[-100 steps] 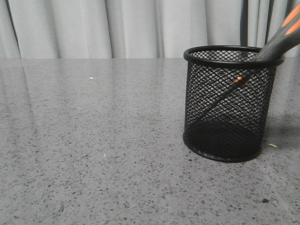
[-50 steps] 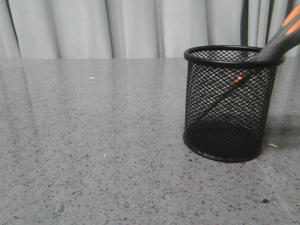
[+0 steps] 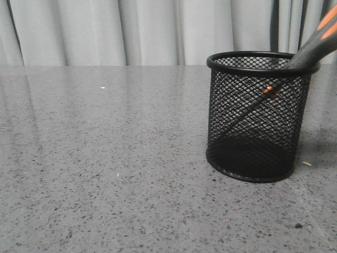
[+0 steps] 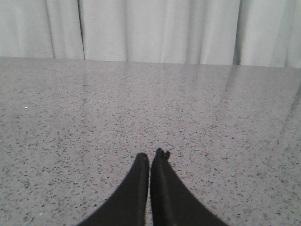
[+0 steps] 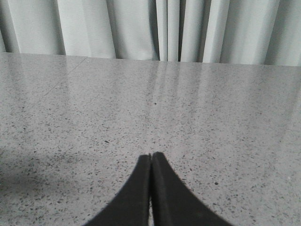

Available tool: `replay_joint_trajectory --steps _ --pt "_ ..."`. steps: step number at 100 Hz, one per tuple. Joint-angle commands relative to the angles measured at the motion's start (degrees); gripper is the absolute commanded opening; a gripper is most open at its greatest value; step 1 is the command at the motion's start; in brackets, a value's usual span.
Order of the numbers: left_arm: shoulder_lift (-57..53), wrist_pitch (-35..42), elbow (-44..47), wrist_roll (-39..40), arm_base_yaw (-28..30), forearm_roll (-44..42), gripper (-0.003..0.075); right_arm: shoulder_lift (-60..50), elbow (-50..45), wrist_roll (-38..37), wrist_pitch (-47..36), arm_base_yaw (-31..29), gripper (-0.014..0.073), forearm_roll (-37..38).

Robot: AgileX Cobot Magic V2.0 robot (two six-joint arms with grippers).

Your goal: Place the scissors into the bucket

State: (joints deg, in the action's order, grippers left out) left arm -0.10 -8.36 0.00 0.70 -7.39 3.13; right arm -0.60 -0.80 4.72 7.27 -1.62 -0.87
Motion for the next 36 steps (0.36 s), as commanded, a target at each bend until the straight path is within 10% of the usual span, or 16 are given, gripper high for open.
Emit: replay_joint_trajectory --steps 1,36 --pt "-1.6 4.1 2.4 0.5 0.2 0.6 -0.002 -1.2 -0.3 0.0 -4.7 -0.3 -0.0055 0.9" --pt "-1.6 4.1 2.4 0.5 0.2 0.6 -0.002 -1.2 -0.3 0.0 -4.7 -0.3 -0.0055 0.9"
